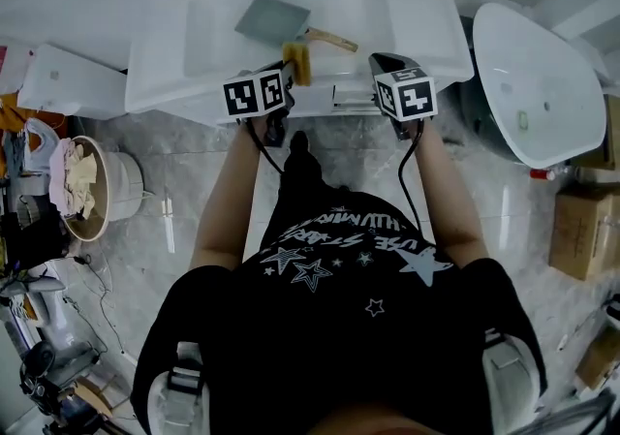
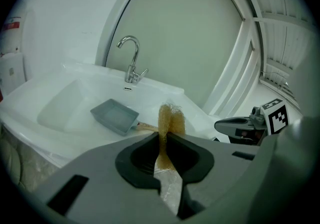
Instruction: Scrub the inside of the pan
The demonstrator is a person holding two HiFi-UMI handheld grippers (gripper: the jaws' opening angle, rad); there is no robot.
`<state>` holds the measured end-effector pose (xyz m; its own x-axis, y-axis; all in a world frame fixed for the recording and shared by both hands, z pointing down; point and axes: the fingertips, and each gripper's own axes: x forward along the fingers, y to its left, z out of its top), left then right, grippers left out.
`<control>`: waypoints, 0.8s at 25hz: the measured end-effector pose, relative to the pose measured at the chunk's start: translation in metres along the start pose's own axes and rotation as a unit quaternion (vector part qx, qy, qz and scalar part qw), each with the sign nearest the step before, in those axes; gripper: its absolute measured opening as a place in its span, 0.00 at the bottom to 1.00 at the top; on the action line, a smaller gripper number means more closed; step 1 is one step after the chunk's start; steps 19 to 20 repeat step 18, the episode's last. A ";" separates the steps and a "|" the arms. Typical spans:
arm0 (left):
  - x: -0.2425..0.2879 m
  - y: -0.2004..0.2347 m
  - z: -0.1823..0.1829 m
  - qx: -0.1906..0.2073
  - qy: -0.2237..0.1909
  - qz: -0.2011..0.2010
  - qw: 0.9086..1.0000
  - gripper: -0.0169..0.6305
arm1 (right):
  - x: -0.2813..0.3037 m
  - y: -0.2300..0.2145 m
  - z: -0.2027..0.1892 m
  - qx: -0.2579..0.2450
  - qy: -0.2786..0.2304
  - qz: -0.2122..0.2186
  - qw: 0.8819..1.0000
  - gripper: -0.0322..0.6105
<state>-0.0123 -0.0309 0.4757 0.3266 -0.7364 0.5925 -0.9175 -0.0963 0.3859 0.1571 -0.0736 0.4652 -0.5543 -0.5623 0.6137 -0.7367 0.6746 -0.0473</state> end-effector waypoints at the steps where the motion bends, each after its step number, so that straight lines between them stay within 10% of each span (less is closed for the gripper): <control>1: -0.002 -0.002 -0.003 -0.001 -0.001 0.001 1.000 0.10 | -0.003 0.001 -0.002 -0.002 0.000 0.001 1.000 0.06; 20: -0.042 -0.023 -0.032 -0.017 -0.025 0.010 0.999 0.10 | -0.042 0.030 -0.029 -0.011 -0.010 0.029 0.999 0.06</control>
